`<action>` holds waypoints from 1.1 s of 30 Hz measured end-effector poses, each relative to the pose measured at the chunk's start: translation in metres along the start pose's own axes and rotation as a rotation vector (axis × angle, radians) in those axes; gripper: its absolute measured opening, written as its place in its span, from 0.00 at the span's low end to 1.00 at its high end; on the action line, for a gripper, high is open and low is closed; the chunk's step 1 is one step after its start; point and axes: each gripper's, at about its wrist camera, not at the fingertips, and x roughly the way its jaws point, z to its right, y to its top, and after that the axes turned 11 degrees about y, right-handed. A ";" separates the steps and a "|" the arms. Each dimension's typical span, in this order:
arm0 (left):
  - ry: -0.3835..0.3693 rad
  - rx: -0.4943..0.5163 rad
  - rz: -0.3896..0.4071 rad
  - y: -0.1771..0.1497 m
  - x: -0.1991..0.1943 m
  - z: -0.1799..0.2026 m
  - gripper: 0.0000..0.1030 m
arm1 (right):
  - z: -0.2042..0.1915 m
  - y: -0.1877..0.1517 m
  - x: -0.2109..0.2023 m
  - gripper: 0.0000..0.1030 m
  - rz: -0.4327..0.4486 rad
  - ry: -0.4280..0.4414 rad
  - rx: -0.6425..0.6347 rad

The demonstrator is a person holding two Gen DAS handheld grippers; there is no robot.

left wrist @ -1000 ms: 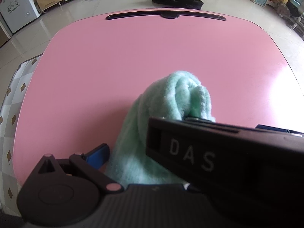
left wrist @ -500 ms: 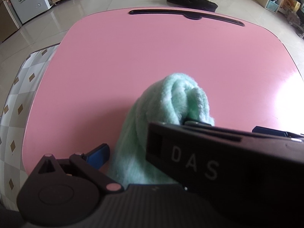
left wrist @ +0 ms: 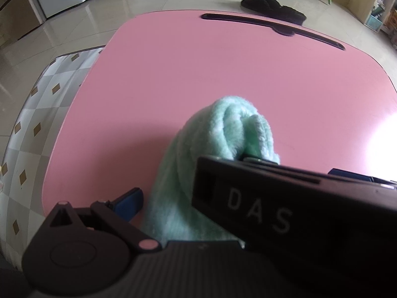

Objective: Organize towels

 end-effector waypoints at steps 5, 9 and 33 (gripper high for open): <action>0.012 -0.031 0.002 0.004 0.004 -0.009 1.00 | -0.009 0.005 0.007 0.91 -0.001 0.019 -0.030; 0.017 -0.047 0.011 0.008 0.007 -0.012 1.00 | -0.013 0.008 0.011 0.91 -0.001 0.033 -0.040; 0.035 -0.092 0.039 0.036 0.022 -0.018 1.00 | -0.018 0.036 0.029 0.91 -0.004 0.055 0.012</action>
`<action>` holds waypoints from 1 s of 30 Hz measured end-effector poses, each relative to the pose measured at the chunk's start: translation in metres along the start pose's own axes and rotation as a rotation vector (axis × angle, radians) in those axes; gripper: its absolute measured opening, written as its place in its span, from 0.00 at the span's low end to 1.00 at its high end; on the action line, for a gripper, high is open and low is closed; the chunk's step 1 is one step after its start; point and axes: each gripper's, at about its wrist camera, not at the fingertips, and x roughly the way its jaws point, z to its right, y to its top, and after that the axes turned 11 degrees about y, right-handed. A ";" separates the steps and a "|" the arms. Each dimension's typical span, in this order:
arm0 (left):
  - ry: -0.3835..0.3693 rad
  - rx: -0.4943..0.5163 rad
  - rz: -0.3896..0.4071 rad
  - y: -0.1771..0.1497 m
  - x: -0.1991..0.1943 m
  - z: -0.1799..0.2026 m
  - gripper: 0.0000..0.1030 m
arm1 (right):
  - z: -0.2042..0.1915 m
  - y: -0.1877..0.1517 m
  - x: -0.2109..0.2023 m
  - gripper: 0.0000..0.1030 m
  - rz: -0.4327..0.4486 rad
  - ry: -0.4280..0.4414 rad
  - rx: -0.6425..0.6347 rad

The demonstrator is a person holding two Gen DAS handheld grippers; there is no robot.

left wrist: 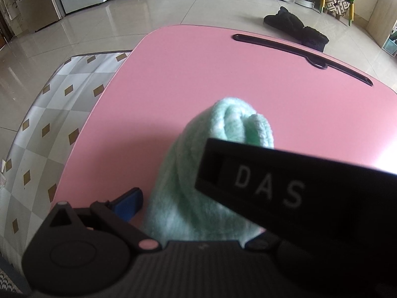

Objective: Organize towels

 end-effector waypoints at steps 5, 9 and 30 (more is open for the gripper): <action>0.006 -0.012 -0.001 0.007 0.004 -0.001 1.00 | 0.000 0.007 0.003 0.91 0.008 -0.001 0.008; 0.011 -0.023 -0.006 0.011 0.006 -0.004 1.00 | -0.003 0.011 0.007 0.91 0.010 0.001 0.010; 0.051 -0.105 -0.023 0.013 0.019 -0.049 1.00 | -0.037 0.013 0.027 0.91 -0.019 0.051 -0.075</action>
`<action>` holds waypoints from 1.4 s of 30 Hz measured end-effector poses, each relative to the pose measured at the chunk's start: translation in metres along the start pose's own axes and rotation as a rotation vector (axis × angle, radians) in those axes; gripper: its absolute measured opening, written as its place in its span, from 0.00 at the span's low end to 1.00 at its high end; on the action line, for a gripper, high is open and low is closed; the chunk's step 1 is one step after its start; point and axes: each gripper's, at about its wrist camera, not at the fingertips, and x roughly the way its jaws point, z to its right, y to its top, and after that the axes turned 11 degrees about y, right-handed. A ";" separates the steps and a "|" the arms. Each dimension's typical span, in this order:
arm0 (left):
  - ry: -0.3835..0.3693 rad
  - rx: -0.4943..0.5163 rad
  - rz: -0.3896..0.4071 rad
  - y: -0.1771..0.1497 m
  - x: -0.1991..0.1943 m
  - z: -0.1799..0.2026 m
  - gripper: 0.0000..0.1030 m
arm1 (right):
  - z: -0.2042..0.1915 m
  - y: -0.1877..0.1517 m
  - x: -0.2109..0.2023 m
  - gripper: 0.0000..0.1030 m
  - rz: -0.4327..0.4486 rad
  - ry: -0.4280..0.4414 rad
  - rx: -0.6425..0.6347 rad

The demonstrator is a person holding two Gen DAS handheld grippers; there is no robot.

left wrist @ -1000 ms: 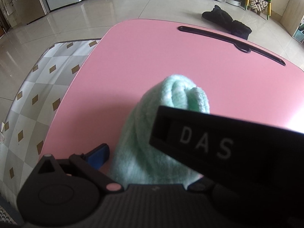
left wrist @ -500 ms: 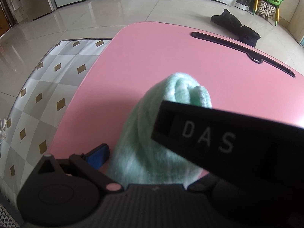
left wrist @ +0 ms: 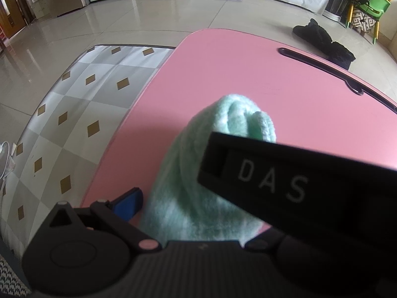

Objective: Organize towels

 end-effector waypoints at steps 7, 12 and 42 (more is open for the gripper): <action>0.012 -0.023 -0.015 -0.005 -0.001 -0.012 1.00 | -0.010 -0.004 0.004 0.91 -0.031 0.025 -0.053; 0.019 -0.034 -0.026 -0.010 -0.003 -0.017 1.00 | -0.017 -0.009 0.005 0.91 -0.053 0.043 -0.091; -0.038 0.093 -0.003 -0.043 -0.028 0.026 1.00 | 0.019 -0.030 -0.028 0.92 -0.070 -0.002 -0.049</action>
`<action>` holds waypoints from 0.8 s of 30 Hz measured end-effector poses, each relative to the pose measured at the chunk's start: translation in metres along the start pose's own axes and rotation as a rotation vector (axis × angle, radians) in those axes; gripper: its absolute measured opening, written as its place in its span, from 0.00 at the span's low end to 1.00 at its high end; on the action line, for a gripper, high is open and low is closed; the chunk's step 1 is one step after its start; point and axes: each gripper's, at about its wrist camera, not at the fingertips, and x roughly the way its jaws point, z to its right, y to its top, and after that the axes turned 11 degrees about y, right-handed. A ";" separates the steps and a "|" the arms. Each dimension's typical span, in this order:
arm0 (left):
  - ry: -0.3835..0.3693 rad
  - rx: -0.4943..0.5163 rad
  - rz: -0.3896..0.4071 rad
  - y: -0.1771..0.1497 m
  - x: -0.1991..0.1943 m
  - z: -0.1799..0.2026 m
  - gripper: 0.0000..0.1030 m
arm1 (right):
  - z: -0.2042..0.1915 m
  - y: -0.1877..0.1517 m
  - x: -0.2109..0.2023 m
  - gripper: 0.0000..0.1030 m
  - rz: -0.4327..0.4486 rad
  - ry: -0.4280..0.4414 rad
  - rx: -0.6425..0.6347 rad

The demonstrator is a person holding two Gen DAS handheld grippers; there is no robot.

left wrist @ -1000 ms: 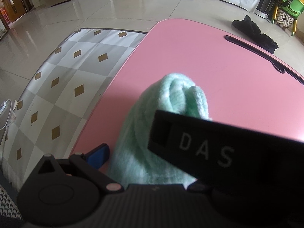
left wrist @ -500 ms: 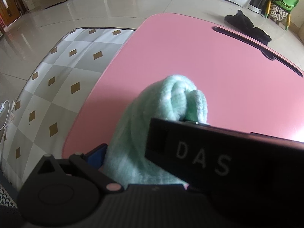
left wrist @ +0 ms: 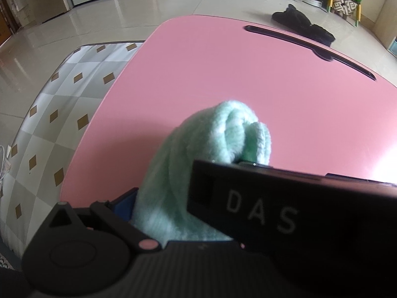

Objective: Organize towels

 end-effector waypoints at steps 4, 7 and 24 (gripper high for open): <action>-0.011 0.025 0.004 -0.002 -0.003 0.006 1.00 | 0.006 -0.002 -0.004 0.92 0.002 -0.006 0.008; -0.019 0.042 0.006 -0.004 -0.005 0.012 1.00 | 0.011 -0.004 -0.007 0.92 0.004 -0.009 0.017; -0.043 0.090 0.024 -0.005 -0.010 0.041 1.00 | 0.037 -0.011 -0.023 0.93 0.060 -0.034 0.091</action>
